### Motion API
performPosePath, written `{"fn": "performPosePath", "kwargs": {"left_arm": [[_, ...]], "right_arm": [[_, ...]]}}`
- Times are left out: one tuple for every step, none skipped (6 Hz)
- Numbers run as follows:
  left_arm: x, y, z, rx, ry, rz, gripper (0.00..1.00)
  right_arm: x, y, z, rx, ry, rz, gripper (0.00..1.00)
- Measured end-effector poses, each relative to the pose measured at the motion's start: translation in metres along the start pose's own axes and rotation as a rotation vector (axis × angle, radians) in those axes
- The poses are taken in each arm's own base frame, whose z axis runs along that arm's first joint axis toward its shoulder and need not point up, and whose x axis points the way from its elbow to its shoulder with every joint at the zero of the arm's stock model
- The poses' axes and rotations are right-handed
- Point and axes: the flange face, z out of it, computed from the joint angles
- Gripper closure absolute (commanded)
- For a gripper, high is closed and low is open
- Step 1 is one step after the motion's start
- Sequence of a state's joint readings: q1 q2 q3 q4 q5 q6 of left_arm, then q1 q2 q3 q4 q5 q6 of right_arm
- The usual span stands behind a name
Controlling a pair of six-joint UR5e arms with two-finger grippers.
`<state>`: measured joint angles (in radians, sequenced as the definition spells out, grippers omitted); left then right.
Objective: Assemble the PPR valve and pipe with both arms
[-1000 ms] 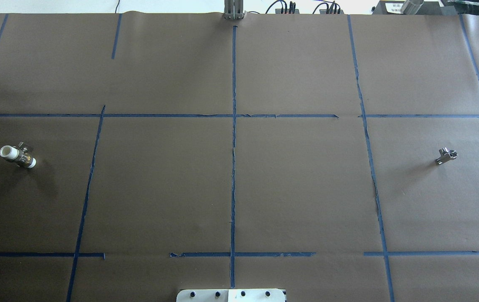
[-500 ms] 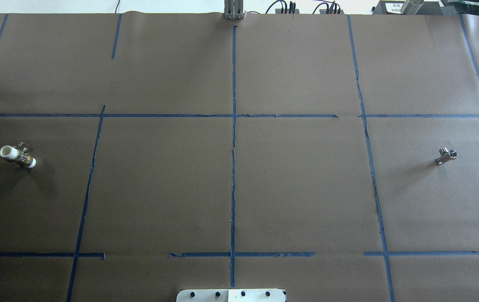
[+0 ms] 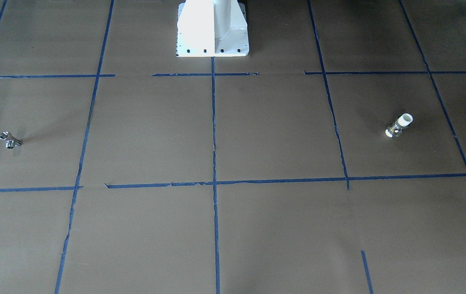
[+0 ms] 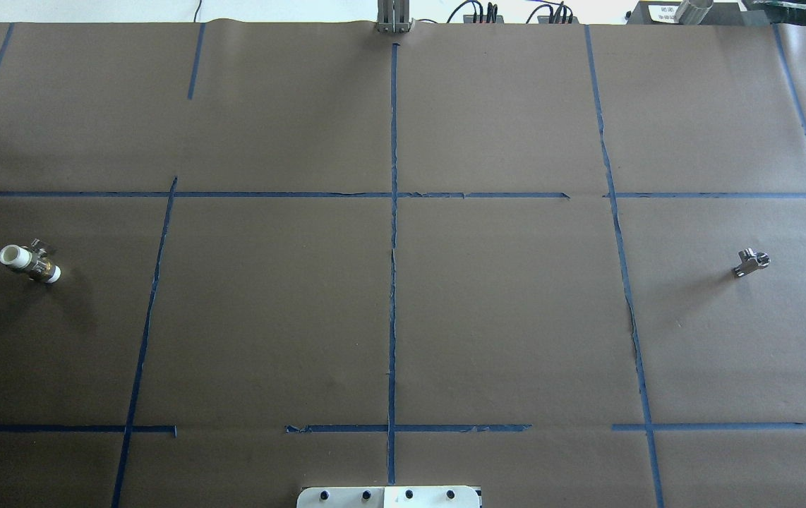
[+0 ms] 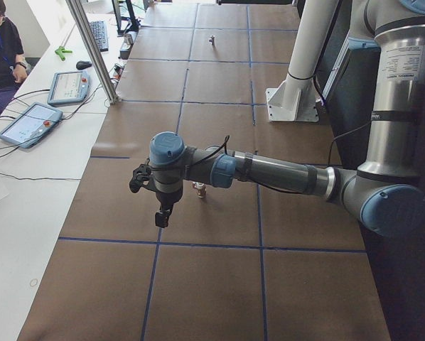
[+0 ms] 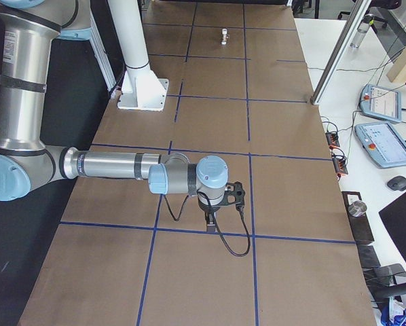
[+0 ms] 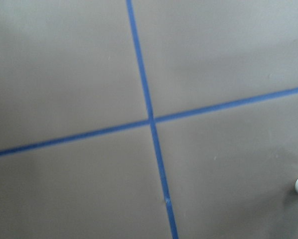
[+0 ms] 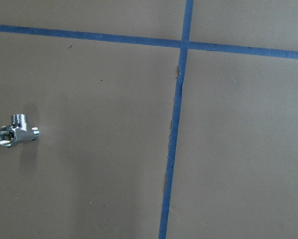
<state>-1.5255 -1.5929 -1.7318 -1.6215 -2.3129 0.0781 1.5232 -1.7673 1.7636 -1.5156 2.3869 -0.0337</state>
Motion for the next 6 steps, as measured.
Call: {"fn": "performPosePath", "kwargs": {"left_arm": [[0.027, -0.005, 0.014, -0.005, 0.035, 0.015, 0.0], [0.063, -0.007, 0.039, -0.03, 0.071, -0.021, 0.0], [0.098, -0.008, 0.066, -0.029, 0.061, -0.063, 0.0], [0.134, -0.005, 0.094, -0.015, 0.043, -0.104, 0.0], [0.169, 0.0, 0.119, -0.012, 0.05, -0.135, 0.0], [0.192, 0.006, 0.134, -0.021, 0.065, -0.146, 0.0]], "right_arm": [[0.0, 0.0, 0.0, 0.001, 0.0, 0.0, 0.0], [-0.001, 0.0, -0.001, 0.001, -0.001, 0.0, 0.0], [-0.001, 0.0, -0.001, 0.001, -0.001, -0.001, 0.0], [-0.001, 0.0, -0.001, 0.001, -0.001, -0.001, 0.0], [0.0, 0.0, 0.0, 0.001, 0.0, -0.001, 0.0], [0.0, 0.0, 0.0, 0.0, 0.0, 0.0, 0.0]]}}
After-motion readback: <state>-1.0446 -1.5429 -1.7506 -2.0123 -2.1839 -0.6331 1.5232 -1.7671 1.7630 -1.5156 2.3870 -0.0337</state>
